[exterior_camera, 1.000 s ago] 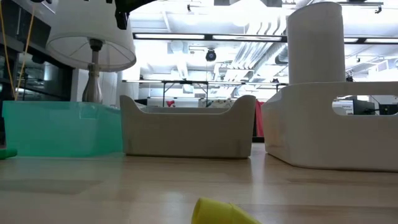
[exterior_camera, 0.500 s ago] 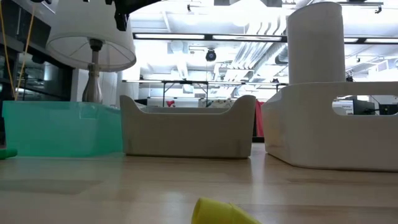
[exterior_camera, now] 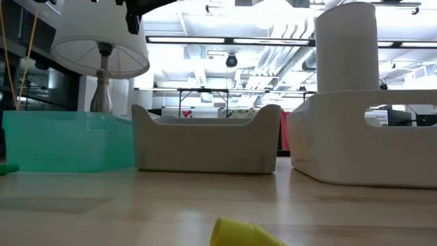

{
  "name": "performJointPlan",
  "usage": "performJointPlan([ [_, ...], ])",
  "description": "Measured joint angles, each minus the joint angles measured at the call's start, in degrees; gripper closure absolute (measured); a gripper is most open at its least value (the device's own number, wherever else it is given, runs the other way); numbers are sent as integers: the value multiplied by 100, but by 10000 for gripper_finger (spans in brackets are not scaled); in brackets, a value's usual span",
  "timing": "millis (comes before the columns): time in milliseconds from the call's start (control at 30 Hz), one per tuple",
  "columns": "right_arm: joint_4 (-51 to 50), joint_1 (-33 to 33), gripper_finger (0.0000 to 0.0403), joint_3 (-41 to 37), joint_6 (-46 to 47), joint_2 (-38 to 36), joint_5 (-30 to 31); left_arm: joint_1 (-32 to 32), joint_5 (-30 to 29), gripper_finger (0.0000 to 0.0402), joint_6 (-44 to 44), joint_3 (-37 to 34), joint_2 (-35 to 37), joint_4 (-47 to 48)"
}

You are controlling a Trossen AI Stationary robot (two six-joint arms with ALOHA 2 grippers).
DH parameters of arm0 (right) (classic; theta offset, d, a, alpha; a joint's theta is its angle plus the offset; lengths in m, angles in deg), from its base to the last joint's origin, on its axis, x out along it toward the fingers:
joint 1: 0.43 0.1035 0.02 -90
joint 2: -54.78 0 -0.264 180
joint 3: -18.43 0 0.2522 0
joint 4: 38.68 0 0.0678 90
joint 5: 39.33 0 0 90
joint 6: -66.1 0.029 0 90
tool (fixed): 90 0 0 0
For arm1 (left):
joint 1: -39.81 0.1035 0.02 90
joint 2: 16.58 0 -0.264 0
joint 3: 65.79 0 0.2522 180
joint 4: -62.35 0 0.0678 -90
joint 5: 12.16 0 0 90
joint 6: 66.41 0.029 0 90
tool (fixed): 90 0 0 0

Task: Sort crayons
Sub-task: Put the gray crayon into the yellow bin

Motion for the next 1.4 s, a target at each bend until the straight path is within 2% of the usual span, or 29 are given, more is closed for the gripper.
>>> performJointPlan([
  [200,20,-9,304,-2,-24,565,-281,0,-2,270,-4,0,0,-4],
  [433,25,-26,304,22,-22,797,-339,0,-4,270,-4,0,1,-4],
  [667,-356,-124,304,31,-40,822,173,0,-6,270,-7,0,0,-5],
  [1100,-644,-355,307,29,-83,829,353,0,-10,270,-2,0,1,-4],
  [1200,-684,-363,324,29,-88,833,311,0,-10,270,-2,0,2,-2],
  [1400,-771,-365,393,22,-264,836,290,0,-10,270,-2,0,1,-4],
])
